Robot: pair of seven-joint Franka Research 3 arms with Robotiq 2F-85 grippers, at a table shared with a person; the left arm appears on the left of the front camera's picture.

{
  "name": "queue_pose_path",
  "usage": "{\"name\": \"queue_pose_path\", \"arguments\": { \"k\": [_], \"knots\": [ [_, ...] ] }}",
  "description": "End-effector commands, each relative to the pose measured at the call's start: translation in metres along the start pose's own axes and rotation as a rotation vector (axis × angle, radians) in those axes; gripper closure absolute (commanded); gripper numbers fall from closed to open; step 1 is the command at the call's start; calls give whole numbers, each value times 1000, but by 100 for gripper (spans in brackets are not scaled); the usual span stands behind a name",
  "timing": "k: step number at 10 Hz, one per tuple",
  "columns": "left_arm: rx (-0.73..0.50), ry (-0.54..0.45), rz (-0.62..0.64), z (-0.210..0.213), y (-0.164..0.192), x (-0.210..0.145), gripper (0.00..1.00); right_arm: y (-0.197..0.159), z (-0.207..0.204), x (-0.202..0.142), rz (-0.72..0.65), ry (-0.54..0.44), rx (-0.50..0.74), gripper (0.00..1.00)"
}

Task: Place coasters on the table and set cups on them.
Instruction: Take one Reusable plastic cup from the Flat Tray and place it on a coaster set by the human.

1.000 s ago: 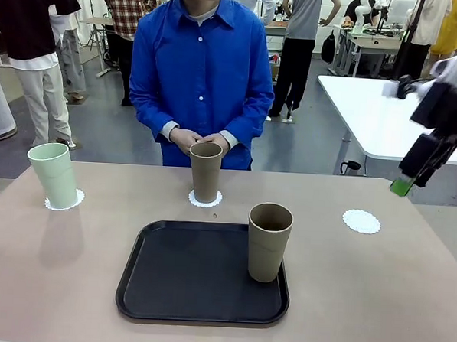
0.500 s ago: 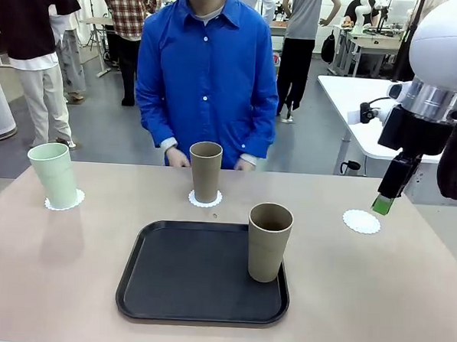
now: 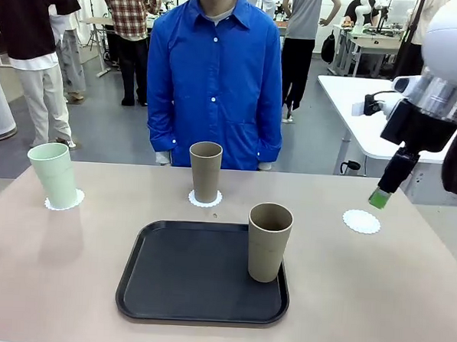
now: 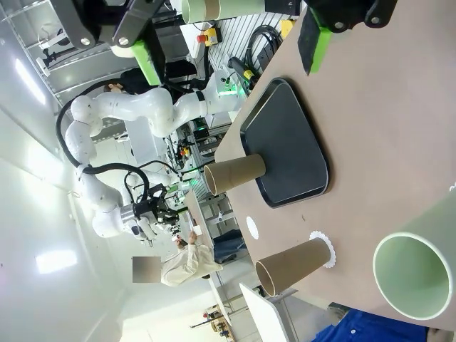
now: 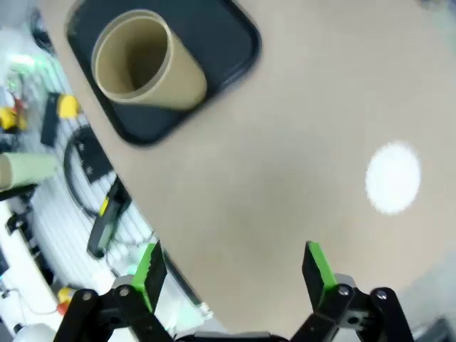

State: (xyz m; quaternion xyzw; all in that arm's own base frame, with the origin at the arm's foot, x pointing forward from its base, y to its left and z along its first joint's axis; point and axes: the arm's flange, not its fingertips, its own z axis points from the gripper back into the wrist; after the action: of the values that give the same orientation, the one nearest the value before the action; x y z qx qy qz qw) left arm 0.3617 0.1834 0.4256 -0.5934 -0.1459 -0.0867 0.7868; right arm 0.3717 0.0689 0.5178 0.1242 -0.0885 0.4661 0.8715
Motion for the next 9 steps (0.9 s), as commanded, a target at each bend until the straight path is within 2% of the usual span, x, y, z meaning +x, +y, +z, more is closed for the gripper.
{"name": "queue_pose_path", "arguments": {
  "k": [1,2,4,6,8,9],
  "knots": [
    [-10,-11,-11,-1,-2,-3,0,-14,-20,-25,269,-457,202,0],
    [-10,-11,-11,-1,-2,-3,0,-28,-32,-29,311,-589,247,0],
    [-10,-11,-11,-1,-2,-3,0,-49,-59,-38,350,-700,316,0],
    [-10,-11,-11,-1,-2,-3,0,-63,-95,-49,408,-751,453,0],
    [-10,-11,-11,-1,-2,-3,0,-64,-120,-57,438,-771,454,0],
    [-10,-11,-11,-1,-2,-3,0,-64,-131,-60,419,-756,399,0]
  ]
}}
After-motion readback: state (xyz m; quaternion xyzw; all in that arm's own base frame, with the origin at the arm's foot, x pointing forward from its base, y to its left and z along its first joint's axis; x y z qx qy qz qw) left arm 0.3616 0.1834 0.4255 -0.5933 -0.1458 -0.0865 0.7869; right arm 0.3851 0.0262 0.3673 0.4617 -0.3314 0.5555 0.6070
